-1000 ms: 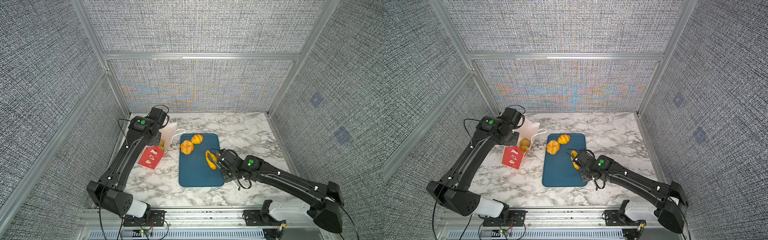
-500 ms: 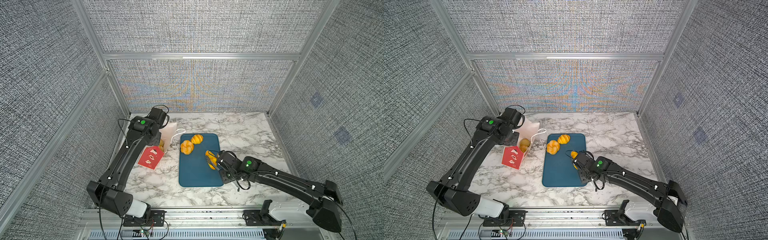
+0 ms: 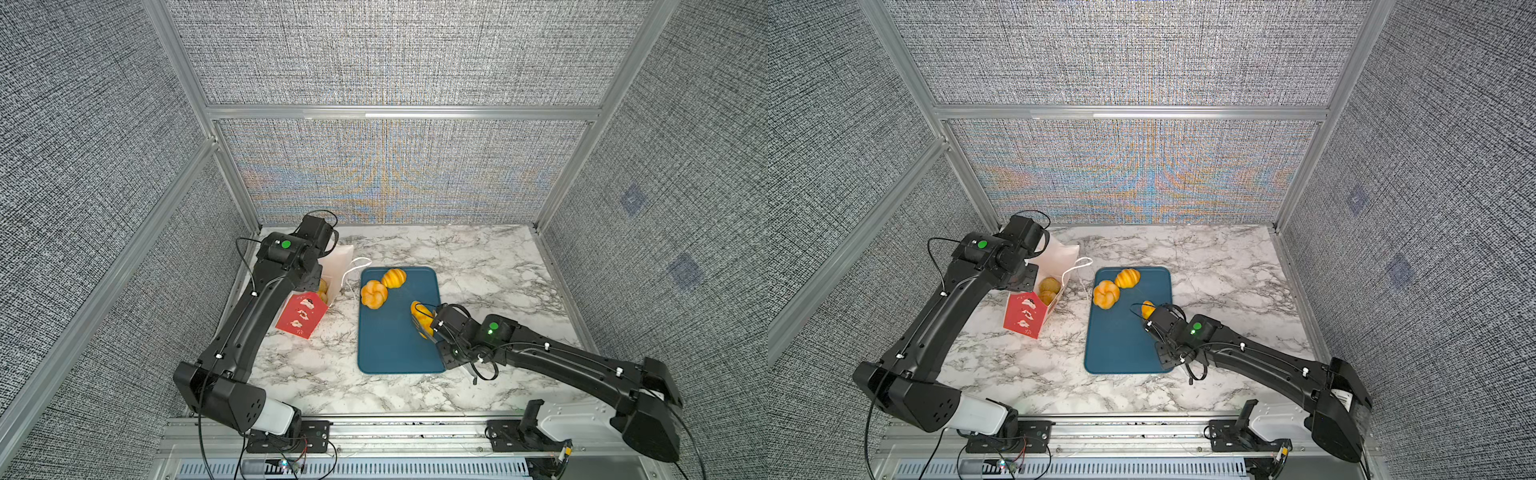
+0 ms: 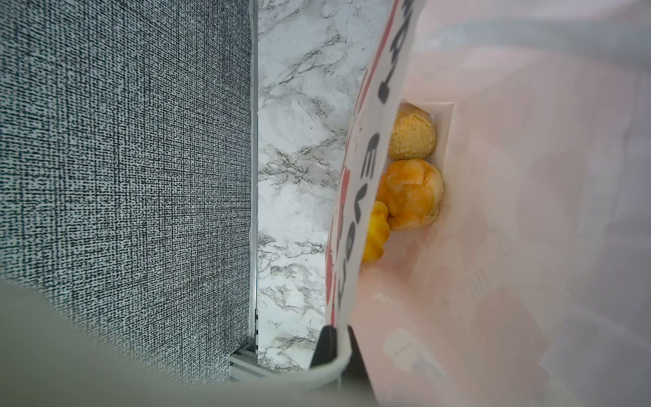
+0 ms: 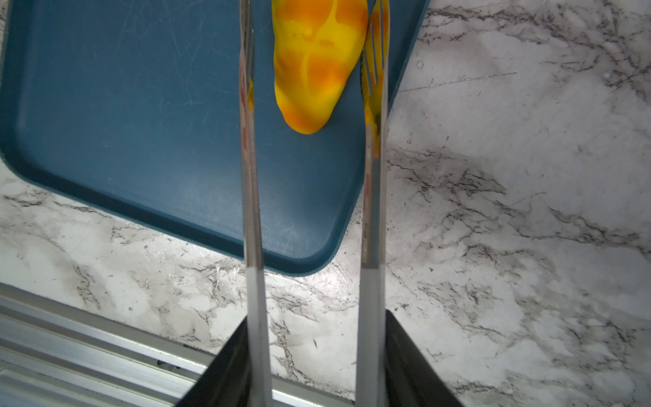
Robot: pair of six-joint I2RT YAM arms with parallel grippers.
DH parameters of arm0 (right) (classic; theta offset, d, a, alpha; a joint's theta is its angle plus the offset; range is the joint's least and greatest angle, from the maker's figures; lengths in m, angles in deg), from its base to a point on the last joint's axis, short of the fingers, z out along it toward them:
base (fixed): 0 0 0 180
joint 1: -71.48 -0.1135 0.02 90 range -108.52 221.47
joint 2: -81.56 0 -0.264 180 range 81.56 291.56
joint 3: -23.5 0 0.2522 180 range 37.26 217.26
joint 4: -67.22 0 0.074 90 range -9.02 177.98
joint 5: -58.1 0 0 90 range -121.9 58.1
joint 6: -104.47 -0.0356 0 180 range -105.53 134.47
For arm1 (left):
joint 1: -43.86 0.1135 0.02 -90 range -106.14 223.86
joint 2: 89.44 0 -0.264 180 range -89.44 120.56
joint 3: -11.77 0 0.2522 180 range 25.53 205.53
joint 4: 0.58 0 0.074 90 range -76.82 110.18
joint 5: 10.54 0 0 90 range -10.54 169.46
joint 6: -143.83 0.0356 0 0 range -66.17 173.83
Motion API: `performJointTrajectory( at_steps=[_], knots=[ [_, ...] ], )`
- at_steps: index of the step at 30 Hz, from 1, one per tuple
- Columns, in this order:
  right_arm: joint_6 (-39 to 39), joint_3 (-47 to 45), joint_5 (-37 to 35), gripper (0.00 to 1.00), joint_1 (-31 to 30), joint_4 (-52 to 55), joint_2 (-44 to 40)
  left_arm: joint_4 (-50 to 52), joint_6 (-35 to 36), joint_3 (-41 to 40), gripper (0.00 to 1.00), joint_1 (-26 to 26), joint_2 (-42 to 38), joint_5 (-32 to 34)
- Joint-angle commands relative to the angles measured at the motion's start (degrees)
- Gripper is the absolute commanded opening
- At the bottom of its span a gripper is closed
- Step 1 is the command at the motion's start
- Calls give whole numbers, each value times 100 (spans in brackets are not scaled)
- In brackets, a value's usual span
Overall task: Pack bread into a paper bag
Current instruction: Pick up the fake bread from the plate.
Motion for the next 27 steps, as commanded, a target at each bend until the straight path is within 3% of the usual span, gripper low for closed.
performJointTrajectory(
  at_steps=[1, 27],
  knots=[
    [59, 26, 13, 54, -5, -98, 29, -75, -24, -10, 2, 0, -51, 97],
    [6, -9, 239, 52, -4, -195, 409, -41, -34, 5, 2, 0, -105, 149]
  ],
)
